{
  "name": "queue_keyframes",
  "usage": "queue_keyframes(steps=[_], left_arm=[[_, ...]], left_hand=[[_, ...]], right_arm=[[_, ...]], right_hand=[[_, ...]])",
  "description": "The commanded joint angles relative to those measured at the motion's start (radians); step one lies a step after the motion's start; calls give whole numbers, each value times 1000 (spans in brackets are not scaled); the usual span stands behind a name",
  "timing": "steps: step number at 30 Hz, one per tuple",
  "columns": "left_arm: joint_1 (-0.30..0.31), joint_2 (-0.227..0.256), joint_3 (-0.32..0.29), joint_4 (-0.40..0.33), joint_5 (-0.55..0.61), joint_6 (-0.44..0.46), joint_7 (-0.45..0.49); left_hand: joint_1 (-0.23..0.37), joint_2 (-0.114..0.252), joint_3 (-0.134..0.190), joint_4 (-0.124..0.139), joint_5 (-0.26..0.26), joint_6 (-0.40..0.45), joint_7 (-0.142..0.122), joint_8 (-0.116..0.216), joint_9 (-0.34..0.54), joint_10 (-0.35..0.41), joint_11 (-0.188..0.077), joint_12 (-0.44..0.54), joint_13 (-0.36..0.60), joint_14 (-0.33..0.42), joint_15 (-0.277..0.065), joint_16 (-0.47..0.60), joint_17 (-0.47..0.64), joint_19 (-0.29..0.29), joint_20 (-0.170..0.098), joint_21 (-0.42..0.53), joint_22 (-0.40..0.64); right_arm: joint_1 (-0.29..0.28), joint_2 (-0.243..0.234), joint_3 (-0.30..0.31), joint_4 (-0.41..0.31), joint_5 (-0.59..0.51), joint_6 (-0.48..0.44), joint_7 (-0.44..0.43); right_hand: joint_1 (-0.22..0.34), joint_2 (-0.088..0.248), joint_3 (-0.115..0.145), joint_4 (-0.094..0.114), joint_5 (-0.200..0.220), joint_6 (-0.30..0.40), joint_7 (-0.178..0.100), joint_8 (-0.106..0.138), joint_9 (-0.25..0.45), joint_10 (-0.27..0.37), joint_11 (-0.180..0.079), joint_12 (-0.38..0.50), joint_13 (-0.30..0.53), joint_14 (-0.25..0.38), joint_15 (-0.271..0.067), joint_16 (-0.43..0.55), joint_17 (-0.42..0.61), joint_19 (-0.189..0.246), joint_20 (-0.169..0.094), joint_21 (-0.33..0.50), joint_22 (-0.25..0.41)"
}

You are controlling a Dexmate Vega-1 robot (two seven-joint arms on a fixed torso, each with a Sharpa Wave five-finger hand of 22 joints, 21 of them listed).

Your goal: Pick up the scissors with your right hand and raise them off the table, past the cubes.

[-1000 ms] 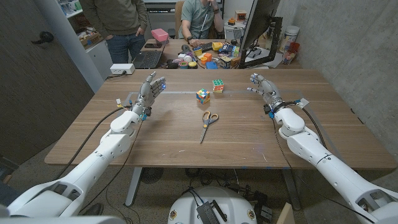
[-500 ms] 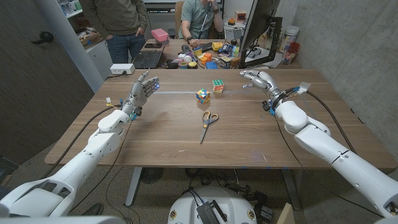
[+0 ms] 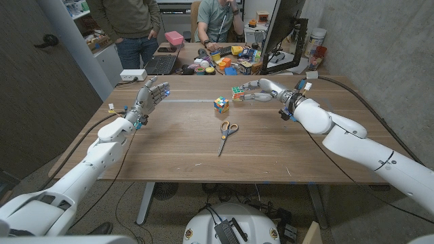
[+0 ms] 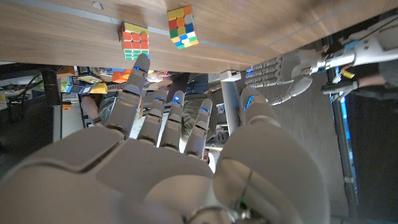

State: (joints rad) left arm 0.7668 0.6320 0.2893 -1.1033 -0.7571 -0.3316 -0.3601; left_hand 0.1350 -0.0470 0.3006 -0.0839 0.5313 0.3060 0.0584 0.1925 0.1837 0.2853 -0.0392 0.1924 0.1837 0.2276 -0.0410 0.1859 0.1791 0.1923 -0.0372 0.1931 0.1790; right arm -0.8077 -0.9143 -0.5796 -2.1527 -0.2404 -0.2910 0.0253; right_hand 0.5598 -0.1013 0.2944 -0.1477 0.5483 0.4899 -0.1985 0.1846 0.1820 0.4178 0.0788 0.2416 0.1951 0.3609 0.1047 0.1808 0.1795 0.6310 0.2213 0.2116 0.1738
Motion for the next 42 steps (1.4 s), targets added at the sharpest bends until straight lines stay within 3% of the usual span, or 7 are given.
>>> queue_keyframes(steps=[1,11,15,27,34,38,42], left_arm=[[-6,8,-10,32,-14,-13,-47],[-39,-16,-6,92,-24,-35,-100],[-51,-21,-4,109,-25,-35,-113],[-53,-29,7,86,11,-65,-70],[-165,-47,31,238,8,-81,-233],[-189,-40,35,274,4,-77,-295],[-193,-34,33,289,-2,-77,-326]], left_hand=[[7,6,1,-2,9,8,1,7,4,8,-2,7,4,9,-1,4,2,-2,-25,6,3],[8,7,0,-3,10,11,-1,8,4,9,-7,8,4,9,-1,4,2,-4,-18,6,3],[8,8,0,-3,10,12,-2,8,4,8,-5,7,4,9,-1,4,2,-4,-15,6,3],[9,9,0,-4,11,17,-3,10,4,11,-6,8,4,11,0,5,2,-5,-12,6,3],[10,10,0,-4,11,17,-3,10,4,10,-6,8,4,13,1,5,2,-5,-8,6,3],[10,11,0,-5,12,18,-4,10,4,11,-5,8,4,13,1,5,2,-6,-7,6,3],[10,11,-1,-5,12,19,-5,10,4,12,-6,8,4,13,1,5,2,-6,-5,6,3]], right_arm=[[224,15,-239,-230,-426,-320,548],[339,137,-348,-238,-666,-451,913],[371,182,-360,-226,-721,-481,1036],[365,234,-330,-193,-751,-456,1130],[426,371,-408,-112,-952,-571,1325],[435,431,-438,-77,-1039,-618,1353],[533,451,-551,-31,-1043,-730,1353]], right_hand=[[-35,-21,-16,23,11,-53,3,-10,3,-42,9,-19,3,-24,28,-6,2,-22,0,-15,3],[-134,-54,-88,59,40,-164,43,-10,2,38,36,11,-1,65,69,20,-1,-18,-1,-15,6],[-159,-52,-111,68,55,-230,60,-13,2,55,53,10,-5,122,78,24,-3,30,-4,0,8],[-161,-36,-127,67,71,-236,86,4,1,47,91,-4,-7,147,95,9,-5,91,-1,8,6],[-121,-11,-120,51,80,-168,91,24,2,-37,90,-37,-5,129,99,-1,-4,122,-3,6,7],[-114,-8,-119,48,81,-154,97,27,3,-35,89,-34,-4,125,100,-2,-4,132,-3,8,7],[-107,-7,-119,45,81,-166,102,20,3,-34,93,-33,-3,121,102,-3,-4,142,-3,9,8]])
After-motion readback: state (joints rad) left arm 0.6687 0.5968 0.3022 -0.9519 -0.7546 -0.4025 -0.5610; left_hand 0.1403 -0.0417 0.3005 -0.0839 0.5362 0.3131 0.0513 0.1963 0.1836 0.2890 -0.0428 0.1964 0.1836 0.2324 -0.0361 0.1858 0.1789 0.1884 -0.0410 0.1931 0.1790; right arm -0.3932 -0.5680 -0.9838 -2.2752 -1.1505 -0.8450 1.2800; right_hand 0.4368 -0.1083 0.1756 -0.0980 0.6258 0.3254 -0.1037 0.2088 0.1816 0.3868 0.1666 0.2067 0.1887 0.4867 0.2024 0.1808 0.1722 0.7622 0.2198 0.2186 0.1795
